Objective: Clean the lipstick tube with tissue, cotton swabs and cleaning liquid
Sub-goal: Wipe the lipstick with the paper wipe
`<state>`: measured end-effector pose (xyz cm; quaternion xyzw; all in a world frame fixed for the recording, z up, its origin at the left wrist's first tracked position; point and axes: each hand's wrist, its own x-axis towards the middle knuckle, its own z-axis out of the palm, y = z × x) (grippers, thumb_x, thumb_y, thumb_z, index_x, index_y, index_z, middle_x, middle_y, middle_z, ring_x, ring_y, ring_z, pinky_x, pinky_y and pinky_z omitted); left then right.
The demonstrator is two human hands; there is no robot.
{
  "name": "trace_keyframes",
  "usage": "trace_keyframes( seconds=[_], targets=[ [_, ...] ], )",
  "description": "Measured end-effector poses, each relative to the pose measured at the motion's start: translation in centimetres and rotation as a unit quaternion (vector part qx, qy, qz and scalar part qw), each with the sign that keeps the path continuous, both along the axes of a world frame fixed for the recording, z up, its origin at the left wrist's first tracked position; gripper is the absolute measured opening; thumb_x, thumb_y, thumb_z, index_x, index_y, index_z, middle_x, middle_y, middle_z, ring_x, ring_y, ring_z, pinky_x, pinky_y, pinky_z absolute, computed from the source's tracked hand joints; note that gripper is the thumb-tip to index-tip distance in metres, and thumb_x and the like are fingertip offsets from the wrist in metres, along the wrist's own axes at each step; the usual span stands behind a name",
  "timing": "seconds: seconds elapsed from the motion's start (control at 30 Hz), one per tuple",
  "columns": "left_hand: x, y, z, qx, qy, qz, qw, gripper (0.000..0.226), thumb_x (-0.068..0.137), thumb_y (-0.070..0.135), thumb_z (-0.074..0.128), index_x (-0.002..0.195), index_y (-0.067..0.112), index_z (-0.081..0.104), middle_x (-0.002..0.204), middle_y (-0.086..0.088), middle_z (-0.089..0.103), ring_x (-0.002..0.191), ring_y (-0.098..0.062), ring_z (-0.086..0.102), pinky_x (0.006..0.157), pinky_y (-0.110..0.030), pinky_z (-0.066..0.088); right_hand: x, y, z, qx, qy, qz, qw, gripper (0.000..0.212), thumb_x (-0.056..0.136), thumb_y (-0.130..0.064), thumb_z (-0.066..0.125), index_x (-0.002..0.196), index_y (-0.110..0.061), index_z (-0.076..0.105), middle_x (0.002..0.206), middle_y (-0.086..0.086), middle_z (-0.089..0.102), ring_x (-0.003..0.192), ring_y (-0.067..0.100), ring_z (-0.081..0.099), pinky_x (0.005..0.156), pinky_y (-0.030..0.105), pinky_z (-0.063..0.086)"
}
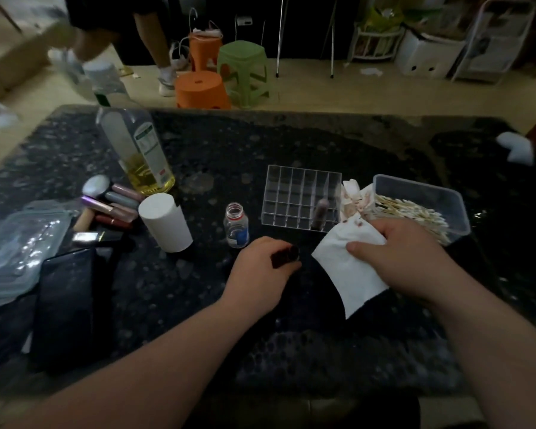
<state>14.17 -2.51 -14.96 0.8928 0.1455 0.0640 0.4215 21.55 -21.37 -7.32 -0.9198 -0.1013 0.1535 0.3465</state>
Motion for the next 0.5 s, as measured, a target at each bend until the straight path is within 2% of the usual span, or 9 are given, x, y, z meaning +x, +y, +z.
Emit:
trace_keyframes(
  seconds=[0.13, 0.23, 0.37, 0.5],
  targets=[
    [0.7, -0.7, -1.3, -0.007, -0.007, 0.028, 1.0, 0.022, 0.086, 0.025, 0.076, 0.107, 0.018, 0.073, 0.102, 0.005, 0.066, 0.094, -0.009, 0.061, 0.088, -0.019, 0.047, 0.1, -0.8, -0.1, -0.02, -0.007, 0.001, 1.0, 0.014, 0.087, -0.029, 0.071, 0.075, -0.023, 0.068, 0.077, -0.007, 0.067, 0.069, 0.006, 0.059, 0.054, 0.024, 0.039],
    [0.7, -0.9, -1.8, -0.012, -0.008, 0.043, 0.999, 0.021, 0.087, 0.028, 0.075, 0.106, 0.019, 0.072, 0.101, 0.006, 0.067, 0.092, -0.007, 0.062, 0.085, -0.018, 0.047, 0.0, -1.1, 0.1, -0.025, -0.007, 0.007, 1.0, 0.018, 0.088, -0.029, 0.07, 0.071, -0.025, 0.065, 0.076, -0.008, 0.065, 0.068, 0.006, 0.058, 0.052, 0.024, 0.036],
    [0.4, -1.2, -2.1, 0.002, -0.021, 0.049, 0.999, 0.021, 0.087, 0.027, 0.074, 0.105, 0.02, 0.068, 0.099, 0.008, 0.065, 0.09, -0.006, 0.06, 0.075, -0.005, 0.04, -0.1, -1.4, 0.4, -0.006, -0.009, 0.003, 1.0, 0.016, 0.089, -0.028, 0.069, 0.074, -0.031, 0.064, 0.078, -0.015, 0.064, 0.07, 0.001, 0.057, 0.052, 0.022, 0.035],
    [0.5, -1.1, -2.3, 0.0, -0.008, 0.053, 0.999, 0.03, 0.083, 0.033, 0.077, 0.108, 0.021, 0.067, 0.102, 0.006, 0.066, 0.089, -0.005, 0.062, 0.081, -0.015, 0.046, -0.3, -1.2, 0.5, 0.015, -0.011, -0.004, 1.0, 0.009, 0.09, -0.026, 0.069, 0.084, -0.031, 0.065, 0.079, -0.016, 0.063, 0.071, -0.001, 0.056, 0.053, 0.02, 0.035]
  ],
)
